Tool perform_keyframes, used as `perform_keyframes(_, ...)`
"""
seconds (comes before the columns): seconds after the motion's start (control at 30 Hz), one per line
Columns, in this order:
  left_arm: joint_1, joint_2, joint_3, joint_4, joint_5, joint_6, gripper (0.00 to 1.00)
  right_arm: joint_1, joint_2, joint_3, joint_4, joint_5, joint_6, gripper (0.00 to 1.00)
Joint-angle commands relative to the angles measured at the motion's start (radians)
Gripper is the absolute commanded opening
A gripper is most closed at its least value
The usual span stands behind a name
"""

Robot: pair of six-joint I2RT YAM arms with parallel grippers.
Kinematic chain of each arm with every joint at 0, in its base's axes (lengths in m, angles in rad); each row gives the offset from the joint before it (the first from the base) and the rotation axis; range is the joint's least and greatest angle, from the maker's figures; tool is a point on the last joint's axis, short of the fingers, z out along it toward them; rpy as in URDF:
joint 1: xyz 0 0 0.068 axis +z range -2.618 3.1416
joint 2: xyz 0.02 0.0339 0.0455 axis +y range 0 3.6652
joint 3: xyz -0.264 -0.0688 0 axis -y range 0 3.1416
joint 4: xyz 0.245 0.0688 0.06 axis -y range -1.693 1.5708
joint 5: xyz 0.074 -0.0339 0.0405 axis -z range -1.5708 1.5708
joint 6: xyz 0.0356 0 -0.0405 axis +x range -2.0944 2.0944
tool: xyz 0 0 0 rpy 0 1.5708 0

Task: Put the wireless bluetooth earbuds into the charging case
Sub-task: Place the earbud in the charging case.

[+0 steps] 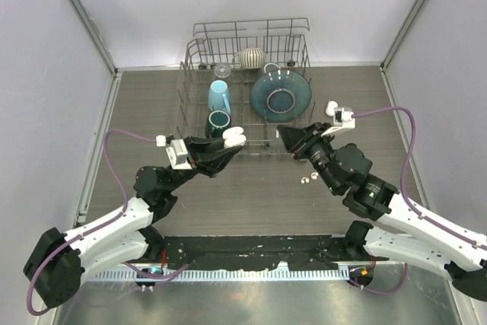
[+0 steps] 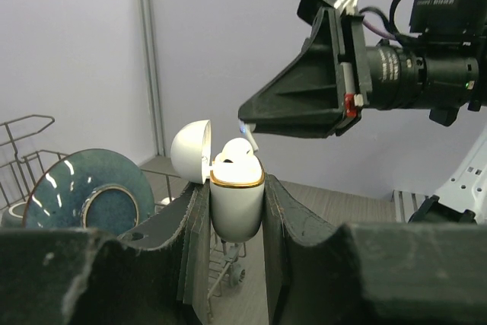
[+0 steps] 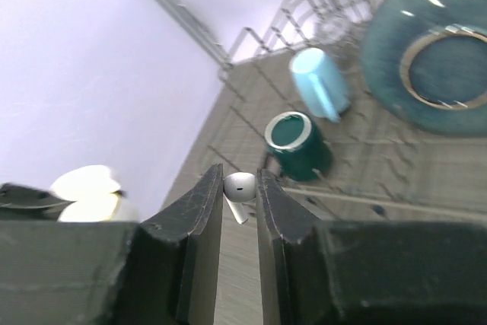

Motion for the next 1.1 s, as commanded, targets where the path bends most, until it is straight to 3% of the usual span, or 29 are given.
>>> perform_keyframes(0.0,-0.005,0.004,0.016,0.070,-0.020,-0.001,0.00,0.083,0.053,0.108,0.272,-0.062,-0.155,0.01)
perform_keyframes(0.3,-0.005,0.023,0.025,0.070,-0.008,-0.015,0.01,0.182,0.163,0.188,0.391,-0.123,-0.234,0.01)
perform_keyframes(0.67,-0.008,0.020,0.026,0.073,-0.003,-0.020,0.00,0.263,0.256,0.216,0.410,-0.151,-0.260,0.01)
perform_keyframes(1.07,-0.008,0.020,0.028,0.080,0.006,-0.020,0.00,0.297,0.289,0.216,0.367,-0.031,-0.310,0.01)
